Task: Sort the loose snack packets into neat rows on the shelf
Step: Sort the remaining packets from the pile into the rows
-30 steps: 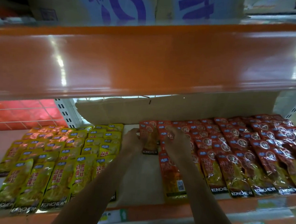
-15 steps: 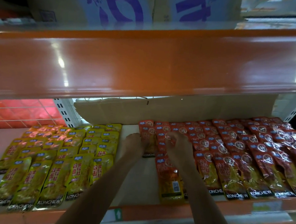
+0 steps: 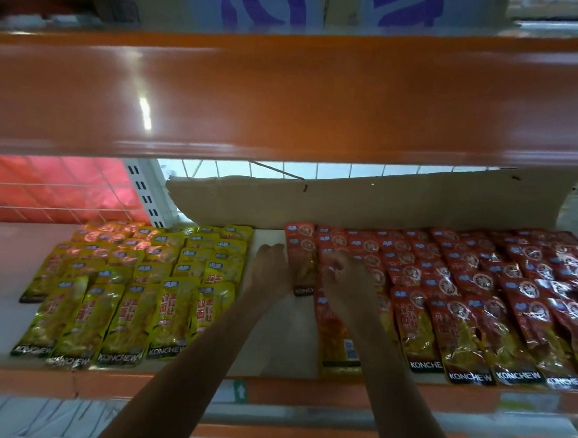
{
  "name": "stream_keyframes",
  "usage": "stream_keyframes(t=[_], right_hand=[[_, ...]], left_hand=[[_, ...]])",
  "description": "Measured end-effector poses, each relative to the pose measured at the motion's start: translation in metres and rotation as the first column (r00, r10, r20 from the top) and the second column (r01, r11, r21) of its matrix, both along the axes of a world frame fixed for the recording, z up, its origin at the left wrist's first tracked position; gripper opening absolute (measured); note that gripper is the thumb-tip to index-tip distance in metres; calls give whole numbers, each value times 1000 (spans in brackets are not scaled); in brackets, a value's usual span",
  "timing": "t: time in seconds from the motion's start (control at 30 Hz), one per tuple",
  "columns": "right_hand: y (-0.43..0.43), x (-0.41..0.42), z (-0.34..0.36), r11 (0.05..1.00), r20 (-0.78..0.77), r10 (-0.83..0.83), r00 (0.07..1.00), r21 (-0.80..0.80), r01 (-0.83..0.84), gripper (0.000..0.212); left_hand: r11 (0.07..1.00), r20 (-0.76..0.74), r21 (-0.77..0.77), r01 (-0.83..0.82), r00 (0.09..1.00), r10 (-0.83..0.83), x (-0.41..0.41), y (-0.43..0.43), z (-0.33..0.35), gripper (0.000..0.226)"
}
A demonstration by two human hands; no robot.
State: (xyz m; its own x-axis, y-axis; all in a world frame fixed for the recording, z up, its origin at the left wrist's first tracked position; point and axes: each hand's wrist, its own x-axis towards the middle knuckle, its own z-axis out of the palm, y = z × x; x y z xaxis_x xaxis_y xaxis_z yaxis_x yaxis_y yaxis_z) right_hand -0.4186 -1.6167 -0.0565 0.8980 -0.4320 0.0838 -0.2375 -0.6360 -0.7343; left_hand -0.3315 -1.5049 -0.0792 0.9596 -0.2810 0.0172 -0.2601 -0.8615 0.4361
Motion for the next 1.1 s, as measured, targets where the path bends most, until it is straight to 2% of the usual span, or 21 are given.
stream_keyframes(t=[0.1, 0.3, 0.7, 0.9, 1.1], right_hand=[[27, 5, 3, 998, 19, 49, 999, -52, -47, 34], [121, 25, 2, 973, 35, 196, 980, -130, -190, 37], [435, 44, -7, 848, 47, 520, 853, -146, -509, 40], [537, 67, -16, 801, -3, 589, 808, -129, -584, 41], [629, 127, -22, 765, 3, 641, 768, -85, -638, 44]], left_hand=[[996, 83, -75, 45, 996, -38, -8, 24, 12, 45], [995, 235, -67, 69, 971, -52, -27, 120, 31, 43], [958, 342, 46, -282, 906, 250, -48, 444, 24, 43], [911, 330, 54, -408, 869, 370, -33, 551, 10, 50], [852, 277, 86, -516, 834, 477, 18, 644, 1, 59]])
